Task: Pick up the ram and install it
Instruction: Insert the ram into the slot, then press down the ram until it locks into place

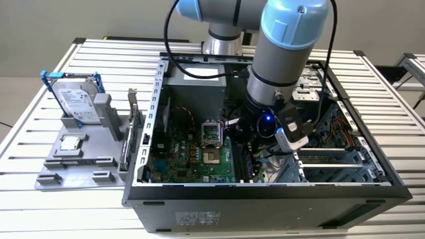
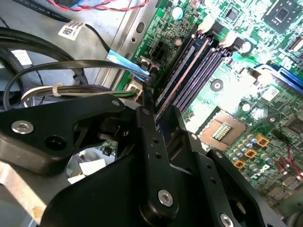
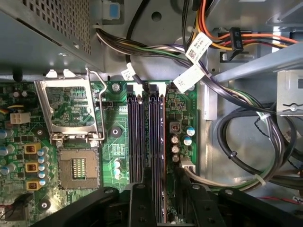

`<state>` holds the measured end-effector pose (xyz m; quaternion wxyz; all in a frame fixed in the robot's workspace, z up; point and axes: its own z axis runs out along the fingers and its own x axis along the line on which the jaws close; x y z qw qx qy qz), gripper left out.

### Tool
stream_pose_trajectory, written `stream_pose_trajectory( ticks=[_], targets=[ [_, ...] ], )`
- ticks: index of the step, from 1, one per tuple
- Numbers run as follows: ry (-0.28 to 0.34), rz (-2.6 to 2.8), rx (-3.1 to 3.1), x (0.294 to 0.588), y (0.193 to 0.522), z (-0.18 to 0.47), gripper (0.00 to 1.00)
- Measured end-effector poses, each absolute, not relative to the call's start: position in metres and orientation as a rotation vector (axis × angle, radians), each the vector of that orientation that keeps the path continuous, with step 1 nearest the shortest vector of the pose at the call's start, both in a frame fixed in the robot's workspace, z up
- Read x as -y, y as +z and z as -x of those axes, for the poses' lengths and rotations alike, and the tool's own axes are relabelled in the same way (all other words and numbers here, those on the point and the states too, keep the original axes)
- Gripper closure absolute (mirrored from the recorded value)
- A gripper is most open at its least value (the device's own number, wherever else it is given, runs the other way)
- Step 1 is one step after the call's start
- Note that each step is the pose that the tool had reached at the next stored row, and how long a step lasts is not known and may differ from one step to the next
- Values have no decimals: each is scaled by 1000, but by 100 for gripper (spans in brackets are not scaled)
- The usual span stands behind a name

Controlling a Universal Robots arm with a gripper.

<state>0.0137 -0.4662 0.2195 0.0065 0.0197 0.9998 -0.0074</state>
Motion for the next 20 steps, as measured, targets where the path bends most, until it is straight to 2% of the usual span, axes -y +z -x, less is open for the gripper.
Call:
stream_pose_trajectory(
  ticks=[11, 15, 16, 20],
  targets=[
    [-23, -62, -3128, 467, 253, -14, 0],
    [-23, -61, -3128, 467, 255, -14, 0],
    [-23, -61, -3128, 467, 255, -14, 100],
    [-23, -61, -3128, 467, 255, -13, 100]
  ],
)
